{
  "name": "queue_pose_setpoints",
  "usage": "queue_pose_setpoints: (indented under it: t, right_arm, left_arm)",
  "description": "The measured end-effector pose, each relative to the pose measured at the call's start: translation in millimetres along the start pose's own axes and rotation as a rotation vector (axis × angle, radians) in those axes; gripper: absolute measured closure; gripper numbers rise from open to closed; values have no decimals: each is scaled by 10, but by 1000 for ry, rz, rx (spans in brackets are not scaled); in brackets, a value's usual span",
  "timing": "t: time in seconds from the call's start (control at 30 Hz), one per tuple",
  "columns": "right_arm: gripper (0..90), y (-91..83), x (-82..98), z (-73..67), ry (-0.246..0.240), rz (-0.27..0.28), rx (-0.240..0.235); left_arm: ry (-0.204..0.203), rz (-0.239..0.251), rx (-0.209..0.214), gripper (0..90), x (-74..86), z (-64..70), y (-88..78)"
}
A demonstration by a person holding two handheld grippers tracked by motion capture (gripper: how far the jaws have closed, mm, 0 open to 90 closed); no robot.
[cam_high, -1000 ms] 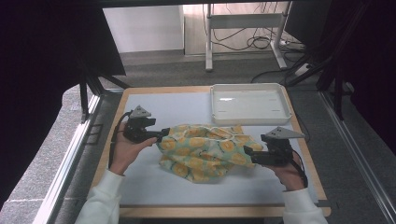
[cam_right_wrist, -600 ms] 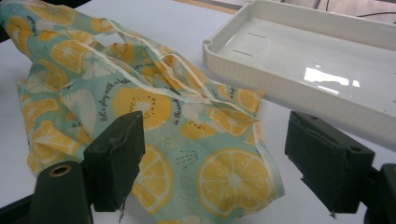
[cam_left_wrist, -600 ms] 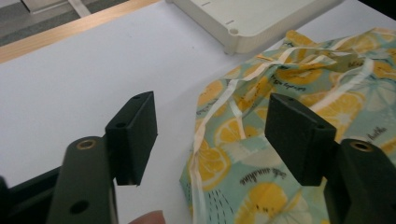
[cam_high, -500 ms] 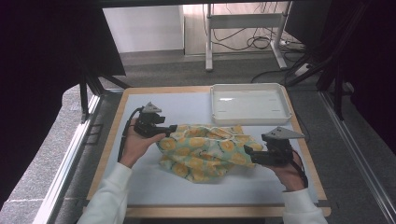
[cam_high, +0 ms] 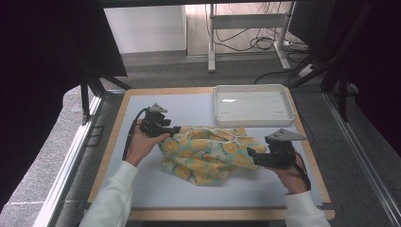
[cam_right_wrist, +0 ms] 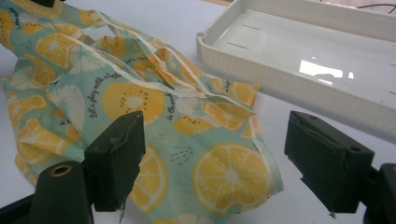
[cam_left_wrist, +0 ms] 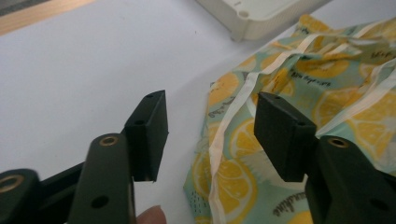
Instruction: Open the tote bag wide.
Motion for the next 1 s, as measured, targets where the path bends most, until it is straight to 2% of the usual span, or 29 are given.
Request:
queue_pose_setpoints:
  t: [0.03, 0.07, 0.2, 0.3, 0.4, 0.47, 0.7, 0.8, 0.9, 1.0]
  right_arm:
    - [208, 8, 3, -12, 3, 0, -4]
    - [208, 29, 10, -44, -8, -8, -7]
    - [208, 37, 1, -76, -24, -10, -7]
    - [208, 29, -2, -65, -23, -9, -2]
    - [208, 26, 9, -39, -18, -10, 5]
    - [208, 24, 12, -23, -13, -7, 12]
    - [212, 60, 36, -44, -17, -21, 21]
    - [224, 71, -13, -47, -14, -14, 22]
    - [230, 130, -78, -69, -27, -17, 22]
    - [232, 214, -145, -76, -44, -20, 13]
  left_arm:
    - [12, -40, 1, 502, 37, -8, 56]
    - [7, -78, 1, 590, 83, -10, 117]
    - [3, -99, 15, 796, 131, -18, 167]
    - [-5, -106, 35, 872, 164, -9, 178]
    - [-4, -80, 55, 885, 163, 20, 140]
    - [-5, -37, 80, 891, 158, 68, 68]
    - [1, 27, 125, 897, 147, 183, -5]
    - [25, 47, 131, 897, 156, 242, -34]
    - [8, 80, 165, 895, 137, 291, -50]
    - [6, 80, 175, 895, 122, 308, -52]
Point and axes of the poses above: each handheld gripper's, and its own axes: y roughly forward along the jaws, x roughly out of its underside, z roughly to its right, the point moved 10 cm from there along y, roughly forward along the jaws, and after that the axes turned 9 degrees about -y, right-handed, at the moved point
